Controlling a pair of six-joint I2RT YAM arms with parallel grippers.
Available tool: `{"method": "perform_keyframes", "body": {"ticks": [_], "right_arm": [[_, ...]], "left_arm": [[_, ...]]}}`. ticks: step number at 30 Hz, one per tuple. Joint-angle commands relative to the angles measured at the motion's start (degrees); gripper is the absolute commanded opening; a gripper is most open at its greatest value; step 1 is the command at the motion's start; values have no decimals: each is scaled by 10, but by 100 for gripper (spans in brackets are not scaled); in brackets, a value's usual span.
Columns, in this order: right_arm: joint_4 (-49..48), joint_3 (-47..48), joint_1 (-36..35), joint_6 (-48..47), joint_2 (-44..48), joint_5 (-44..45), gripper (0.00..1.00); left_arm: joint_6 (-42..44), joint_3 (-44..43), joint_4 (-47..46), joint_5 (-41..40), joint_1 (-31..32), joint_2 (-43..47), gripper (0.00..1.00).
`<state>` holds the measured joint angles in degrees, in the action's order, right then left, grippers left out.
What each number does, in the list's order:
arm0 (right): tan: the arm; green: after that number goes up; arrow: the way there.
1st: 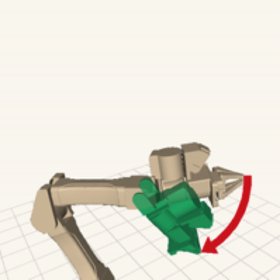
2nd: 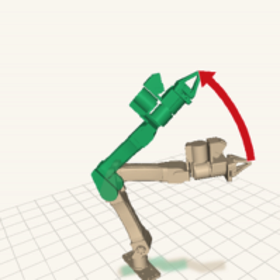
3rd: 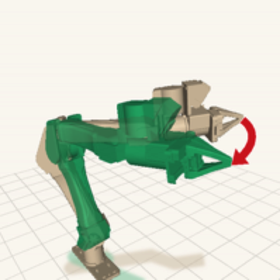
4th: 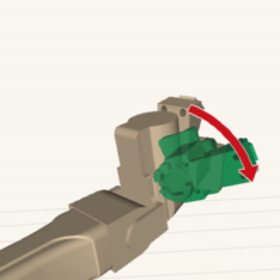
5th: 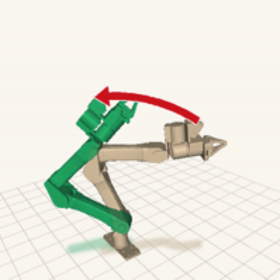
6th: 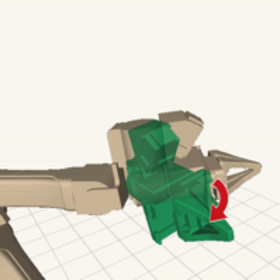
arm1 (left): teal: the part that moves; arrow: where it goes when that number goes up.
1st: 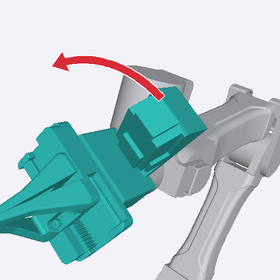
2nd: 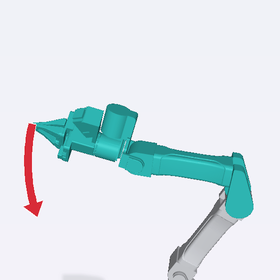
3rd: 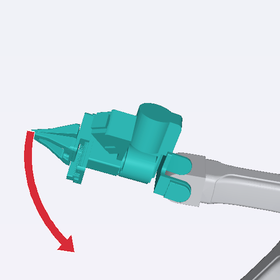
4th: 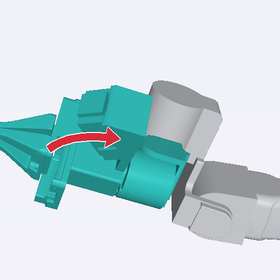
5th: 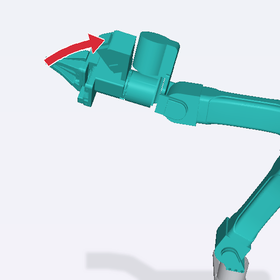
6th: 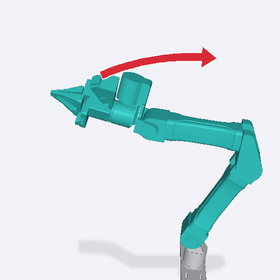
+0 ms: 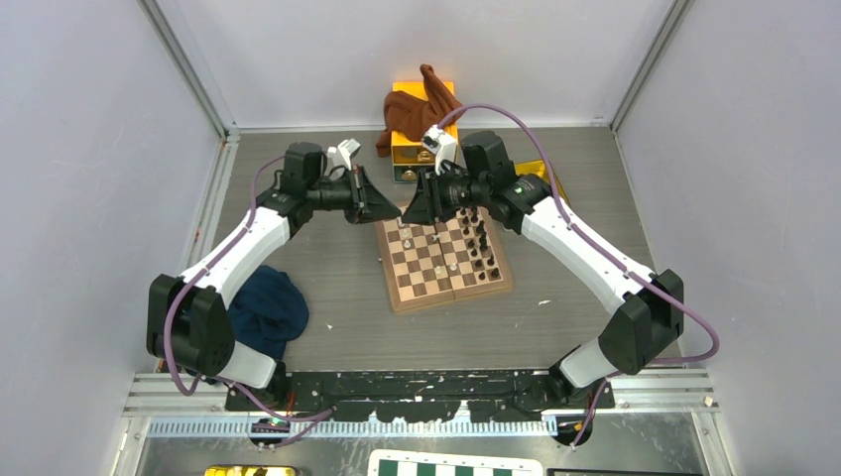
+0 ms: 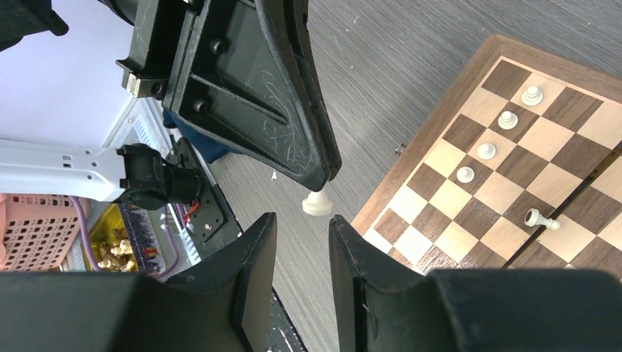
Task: Set up the chess pieces on the board
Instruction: Place the chess piece on the chessboard.
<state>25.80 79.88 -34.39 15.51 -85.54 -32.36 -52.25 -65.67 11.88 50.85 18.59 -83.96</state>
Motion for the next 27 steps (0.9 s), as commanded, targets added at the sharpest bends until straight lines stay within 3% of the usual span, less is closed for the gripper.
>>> {"method": "perform_keyframes", "body": {"ticks": [1,6,13,27], "right_arm": [[-5,29,2,-9,6,-2,39],[5,21,2,-22,17,45,40],[-43,-39,3,-20,60,160,40],[-199,-194,3,-18,141,314,40]], "left_arm": [[29,-25,12,-9,-3,28,0],[88,-28,64,-56,-3,44,0],[177,21,98,-187,17,80,0],[240,166,-31,-512,171,77,0]]}}
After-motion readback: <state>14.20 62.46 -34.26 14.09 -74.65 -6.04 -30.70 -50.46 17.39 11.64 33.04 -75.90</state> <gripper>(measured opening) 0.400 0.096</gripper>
